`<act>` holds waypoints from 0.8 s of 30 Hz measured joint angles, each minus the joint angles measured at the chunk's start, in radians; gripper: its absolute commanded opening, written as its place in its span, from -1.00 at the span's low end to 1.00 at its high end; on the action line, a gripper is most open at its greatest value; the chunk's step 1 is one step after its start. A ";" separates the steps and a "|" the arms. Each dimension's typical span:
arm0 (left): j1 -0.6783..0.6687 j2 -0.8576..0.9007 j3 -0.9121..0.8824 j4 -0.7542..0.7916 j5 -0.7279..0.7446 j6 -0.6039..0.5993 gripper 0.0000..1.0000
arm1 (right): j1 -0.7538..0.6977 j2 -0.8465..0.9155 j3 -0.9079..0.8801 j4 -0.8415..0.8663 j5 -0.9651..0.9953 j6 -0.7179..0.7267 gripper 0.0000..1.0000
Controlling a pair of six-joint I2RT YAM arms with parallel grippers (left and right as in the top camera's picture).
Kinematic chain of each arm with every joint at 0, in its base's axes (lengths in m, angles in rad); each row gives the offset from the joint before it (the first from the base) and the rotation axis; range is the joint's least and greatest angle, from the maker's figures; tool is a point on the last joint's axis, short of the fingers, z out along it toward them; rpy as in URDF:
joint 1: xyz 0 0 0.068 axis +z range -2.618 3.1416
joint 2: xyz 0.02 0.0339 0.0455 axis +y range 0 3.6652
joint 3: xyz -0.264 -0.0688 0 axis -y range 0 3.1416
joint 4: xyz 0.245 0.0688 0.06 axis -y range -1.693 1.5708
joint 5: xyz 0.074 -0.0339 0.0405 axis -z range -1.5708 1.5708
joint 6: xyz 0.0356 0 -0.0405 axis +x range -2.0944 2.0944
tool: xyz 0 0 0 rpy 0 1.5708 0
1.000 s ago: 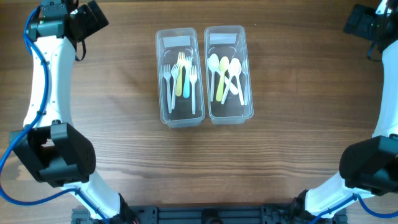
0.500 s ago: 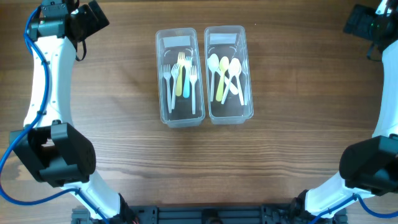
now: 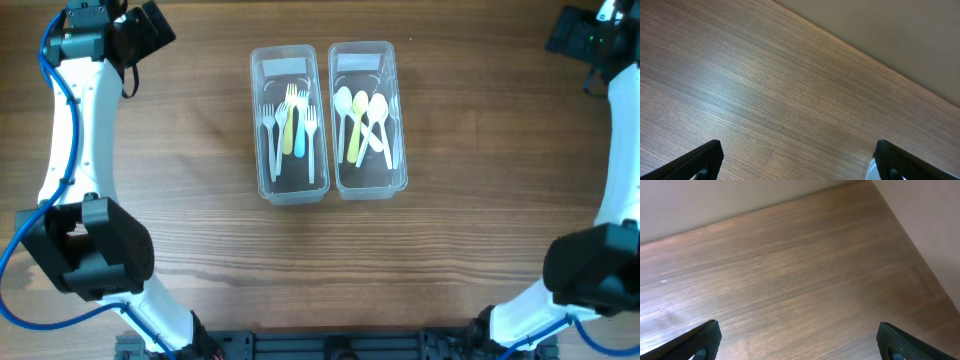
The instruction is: Pack container
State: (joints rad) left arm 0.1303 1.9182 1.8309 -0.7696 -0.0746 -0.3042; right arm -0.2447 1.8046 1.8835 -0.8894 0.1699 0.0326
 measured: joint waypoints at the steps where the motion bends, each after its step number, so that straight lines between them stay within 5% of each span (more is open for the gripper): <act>1: 0.000 0.000 0.000 0.000 0.000 0.000 0.99 | 0.011 -0.014 -0.002 0.000 0.000 0.000 0.99; 16: 0.000 0.000 0.000 0.000 0.000 0.000 1.00 | 0.274 -0.679 -0.023 0.021 0.003 -0.038 0.99; 24: 0.000 0.000 0.000 0.000 0.000 0.000 1.00 | 0.281 -1.065 -0.380 0.204 -0.002 -0.042 0.99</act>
State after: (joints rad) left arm 0.1303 1.9182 1.8309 -0.7700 -0.0742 -0.3042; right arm 0.0360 0.7395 1.5036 -0.6849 0.1684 -0.0093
